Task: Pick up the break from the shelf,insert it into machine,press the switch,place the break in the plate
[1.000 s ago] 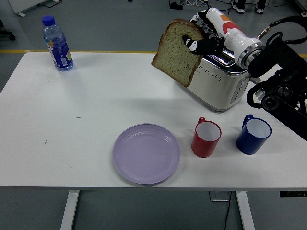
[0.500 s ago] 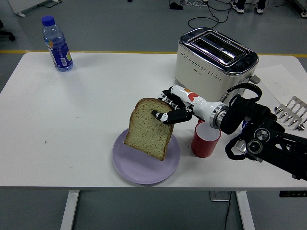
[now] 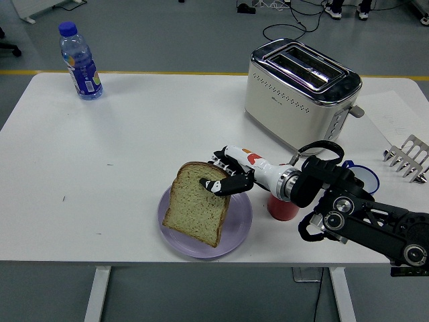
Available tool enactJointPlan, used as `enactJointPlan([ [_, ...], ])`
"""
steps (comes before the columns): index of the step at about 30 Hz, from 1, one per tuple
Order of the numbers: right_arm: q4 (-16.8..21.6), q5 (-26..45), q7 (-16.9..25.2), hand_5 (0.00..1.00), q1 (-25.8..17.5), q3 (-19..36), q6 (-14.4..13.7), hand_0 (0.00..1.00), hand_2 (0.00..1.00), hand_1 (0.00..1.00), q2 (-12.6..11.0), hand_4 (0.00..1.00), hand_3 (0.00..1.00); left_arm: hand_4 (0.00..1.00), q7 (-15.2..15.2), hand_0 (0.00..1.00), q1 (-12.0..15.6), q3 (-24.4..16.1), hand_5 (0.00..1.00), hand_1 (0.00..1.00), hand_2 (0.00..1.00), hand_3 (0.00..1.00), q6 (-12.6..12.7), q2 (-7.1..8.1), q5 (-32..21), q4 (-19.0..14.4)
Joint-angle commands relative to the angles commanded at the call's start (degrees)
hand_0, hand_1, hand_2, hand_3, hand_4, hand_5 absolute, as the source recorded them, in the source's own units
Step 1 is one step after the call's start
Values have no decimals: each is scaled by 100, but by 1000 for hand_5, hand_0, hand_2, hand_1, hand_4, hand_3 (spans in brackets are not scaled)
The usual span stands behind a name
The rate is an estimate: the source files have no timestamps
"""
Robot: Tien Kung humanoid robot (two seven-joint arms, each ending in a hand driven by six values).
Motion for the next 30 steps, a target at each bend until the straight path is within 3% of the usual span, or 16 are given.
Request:
enactJointPlan([
  [11,-578,-4,101,93,-139,-3,-143,87,318,194,275,435,450,287,14,631,13,12,866,515,490,495,-7,-6,38,0],
  [19,-956,-50,190,93,-177,-79,-61,98,318,193,376,435,450,287,17,632,26,19,870,515,493,497,-10,-8,48,0],
  [20,-1005,-86,216,103,-180,-87,-49,224,384,280,390,420,495,287,18,632,28,19,874,517,493,498,-10,-9,50,0],
  [25,-1223,-256,441,103,-192,-108,22,224,384,280,446,420,495,287,19,632,36,35,874,517,493,498,-15,-9,46,0],
  [26,-1275,-292,511,135,-194,-107,81,357,462,381,451,454,533,287,19,634,34,34,874,518,492,499,-14,-11,45,0],
  [30,-1374,-572,666,135,-191,-79,271,357,462,381,451,454,533,287,9,634,23,51,874,518,492,499,-12,-5,5,0],
])
